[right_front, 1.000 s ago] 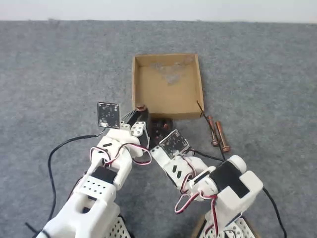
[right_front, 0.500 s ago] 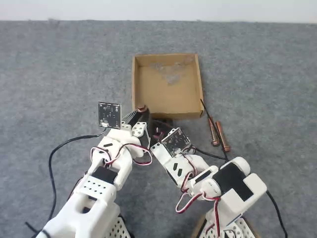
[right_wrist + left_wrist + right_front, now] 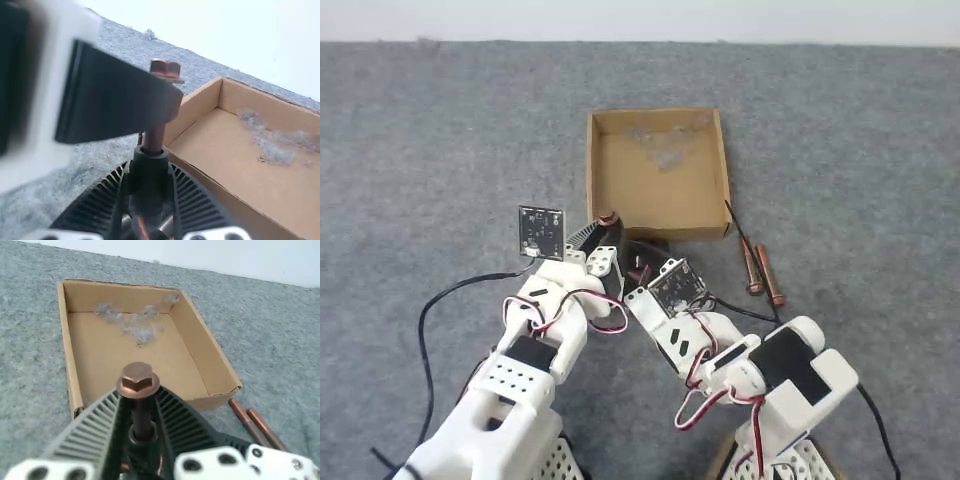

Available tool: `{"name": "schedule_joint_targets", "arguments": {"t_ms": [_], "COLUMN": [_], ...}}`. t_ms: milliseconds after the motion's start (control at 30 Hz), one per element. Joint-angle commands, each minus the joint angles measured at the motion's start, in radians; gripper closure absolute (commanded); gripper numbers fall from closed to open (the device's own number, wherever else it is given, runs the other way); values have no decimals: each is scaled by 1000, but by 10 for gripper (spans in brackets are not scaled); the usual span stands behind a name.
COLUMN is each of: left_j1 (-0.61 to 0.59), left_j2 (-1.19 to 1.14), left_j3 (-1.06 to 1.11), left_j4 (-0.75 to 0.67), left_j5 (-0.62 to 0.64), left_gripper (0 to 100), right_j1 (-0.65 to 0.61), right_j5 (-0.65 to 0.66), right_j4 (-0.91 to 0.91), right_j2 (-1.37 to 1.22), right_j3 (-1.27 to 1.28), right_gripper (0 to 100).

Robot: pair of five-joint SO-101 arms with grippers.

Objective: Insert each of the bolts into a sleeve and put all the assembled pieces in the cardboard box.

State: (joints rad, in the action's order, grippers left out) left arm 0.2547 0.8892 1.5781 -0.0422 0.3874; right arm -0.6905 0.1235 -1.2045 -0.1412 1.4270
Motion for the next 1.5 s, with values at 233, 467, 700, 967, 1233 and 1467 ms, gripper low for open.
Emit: {"name": "schedule_joint_targets", "arguments": {"t_ms": [233, 467, 700, 967, 1233, 1467], "left_j1": [34, 35, 43, 43, 107, 92], "left_j2": [34, 41, 43, 43, 43, 43], "left_j3": [-7, 13, 7, 7, 13, 5], "left_j4": [8, 8, 66, 68, 71, 143], "left_j5": [-6, -8, -12, -14, -14, -12], "left_gripper": [917, 886, 883, 883, 883, 747], "right_j1": [62, 73, 87, 134, 134, 134], "right_j5": [-9, -9, -9, -9, -9, -9], "right_j4": [-30, -30, -36, -36, -33, -36], "right_j2": [68, 64, 59, 59, 59, 59], "right_j3": [-11, -12, -11, -25, -25, -23], "right_gripper": [992, 992, 992, 992, 992, 992]}}
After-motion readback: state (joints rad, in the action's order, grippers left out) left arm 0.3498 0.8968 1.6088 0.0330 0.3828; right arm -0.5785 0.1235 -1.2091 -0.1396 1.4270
